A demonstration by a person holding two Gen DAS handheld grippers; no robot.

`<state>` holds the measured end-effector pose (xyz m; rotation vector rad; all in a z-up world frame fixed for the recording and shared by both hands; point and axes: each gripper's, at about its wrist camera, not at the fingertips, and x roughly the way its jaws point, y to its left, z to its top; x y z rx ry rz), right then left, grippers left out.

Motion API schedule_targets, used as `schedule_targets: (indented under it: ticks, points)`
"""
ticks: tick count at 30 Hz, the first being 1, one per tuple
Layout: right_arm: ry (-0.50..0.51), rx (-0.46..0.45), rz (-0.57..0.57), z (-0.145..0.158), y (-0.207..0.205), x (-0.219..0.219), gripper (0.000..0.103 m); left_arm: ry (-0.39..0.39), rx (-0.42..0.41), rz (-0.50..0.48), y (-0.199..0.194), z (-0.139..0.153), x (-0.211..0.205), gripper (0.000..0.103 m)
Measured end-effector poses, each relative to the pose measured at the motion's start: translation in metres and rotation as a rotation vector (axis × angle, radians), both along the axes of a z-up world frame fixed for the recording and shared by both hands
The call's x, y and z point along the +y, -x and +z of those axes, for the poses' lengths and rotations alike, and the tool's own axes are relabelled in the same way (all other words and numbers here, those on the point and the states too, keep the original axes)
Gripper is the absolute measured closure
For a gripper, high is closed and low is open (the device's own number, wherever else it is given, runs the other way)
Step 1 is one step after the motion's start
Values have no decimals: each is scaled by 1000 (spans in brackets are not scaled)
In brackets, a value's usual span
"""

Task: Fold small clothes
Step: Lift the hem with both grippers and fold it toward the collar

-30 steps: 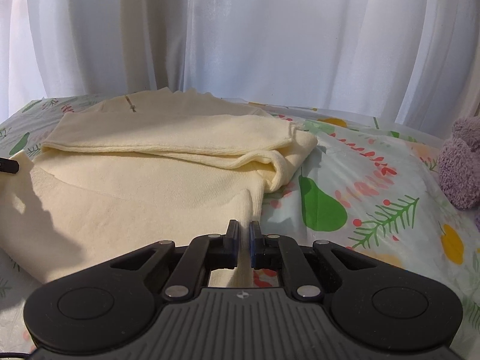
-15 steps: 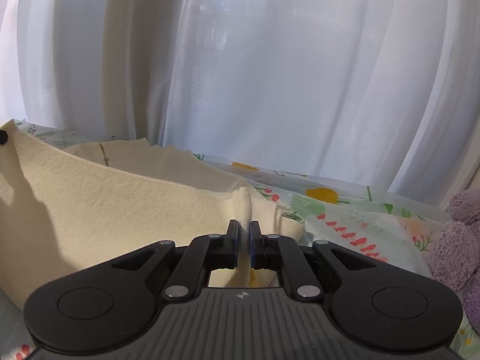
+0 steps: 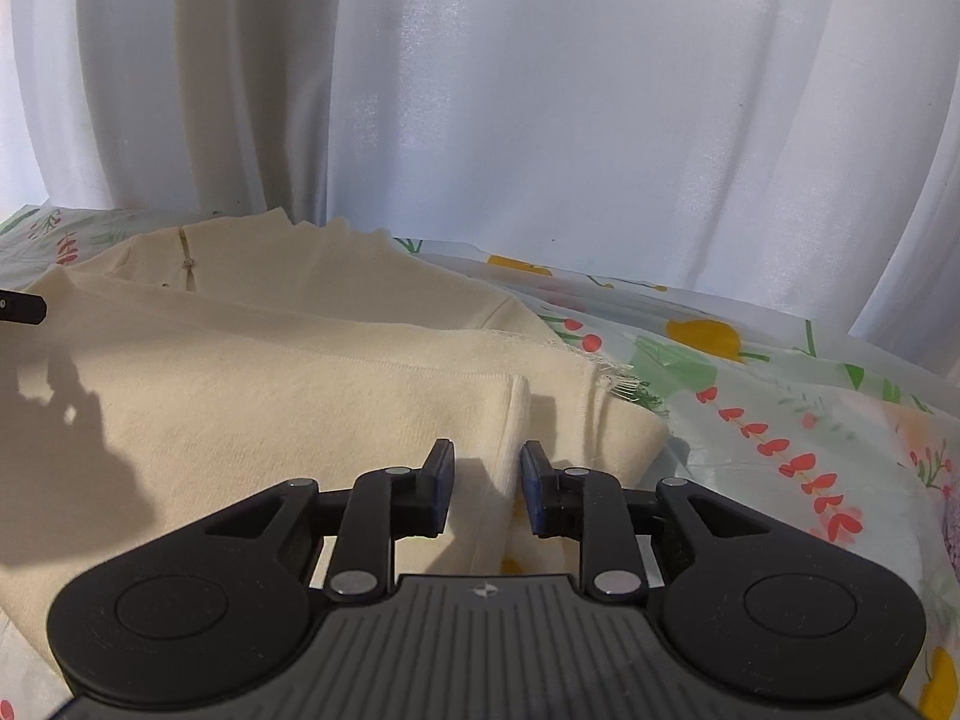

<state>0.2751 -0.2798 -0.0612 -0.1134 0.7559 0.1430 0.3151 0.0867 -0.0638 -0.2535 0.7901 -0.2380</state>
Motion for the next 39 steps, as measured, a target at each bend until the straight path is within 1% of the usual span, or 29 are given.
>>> schedule_targets:
  ticks: [1, 2, 3, 5, 6, 7, 8, 10, 12, 15, 18, 20, 23, 27, 30, 31, 32, 33, 35, 36, 37, 38, 39]
  points:
    - [12, 5, 16, -2, 2, 1, 78, -20, 11, 6, -2, -2, 0, 45]
    - [29, 6, 29, -4, 2, 2, 78, -37, 20, 10, -4, -4, -1, 49]
    - [37, 5, 37, -5, 2, 2, 78, -47, 26, 12, -5, -6, -2, 52]
    - [45, 2, 42, -6, 1, 3, 78, -74, 20, 18, -6, -6, -4, 61]
    - [47, -1, 42, -6, 0, 4, 82, -89, 19, 16, -7, -5, -6, 66]
    - [50, -8, 43, -5, 1, 6, 92, -109, 16, 17, -8, -4, -8, 81]
    - [57, -11, 45, -6, 0, 7, 94, -111, 15, 19, -8, -2, -7, 93]
    - [80, -26, 46, -4, 2, 10, 96, -79, 8, 31, -7, 9, -3, 94]
    - [103, -66, 54, 4, 5, 14, 97, -61, -41, 24, -6, 28, -2, 94]
    - [100, -124, 34, 24, 0, 13, 97, -52, -115, 22, -16, 54, -4, 94]
    - [131, -175, 0, 34, -18, 16, 97, -99, -174, 58, -41, 64, -13, 94]
    - [144, -191, -34, 34, -36, 17, 97, -129, -189, 87, -61, 63, -19, 94]
    - [149, -192, -87, 29, -66, 16, 97, -176, -190, 114, -87, 55, -29, 94]
    - [163, -176, -135, 18, -94, 16, 97, -205, -165, 154, -108, 37, -40, 94]
    - [146, -173, -168, 10, -100, 16, 96, -242, -103, 154, -118, 19, -45, 92]
    - [148, -177, -184, 7, -99, 15, 96, -239, -61, 162, -117, 14, -40, 90]
    - [156, -178, -214, 7, -96, 14, 96, -217, -37, 167, -114, 12, -35, 90]
    - [151, -174, -233, 8, -91, 12, 95, -189, -25, 177, -104, 12, -26, 87]
    - [51, -155, -224, 16, -67, 1, 91, -146, -14, 168, -84, 13, -11, 74]
    - [6, -142, -217, 19, -53, -5, 86, -122, -14, 157, -71, 14, -3, 72]
    - [-40, -124, -212, 20, -36, -10, 81, -96, -11, 144, -56, 15, 4, 65]
    - [-83, -106, -212, 21, -18, -15, 78, -79, -2, 132, -42, 15, 9, 60]
    - [-123, -85, -214, 20, -3, -19, 75, -71, 12, 125, -29, 14, 13, 60]
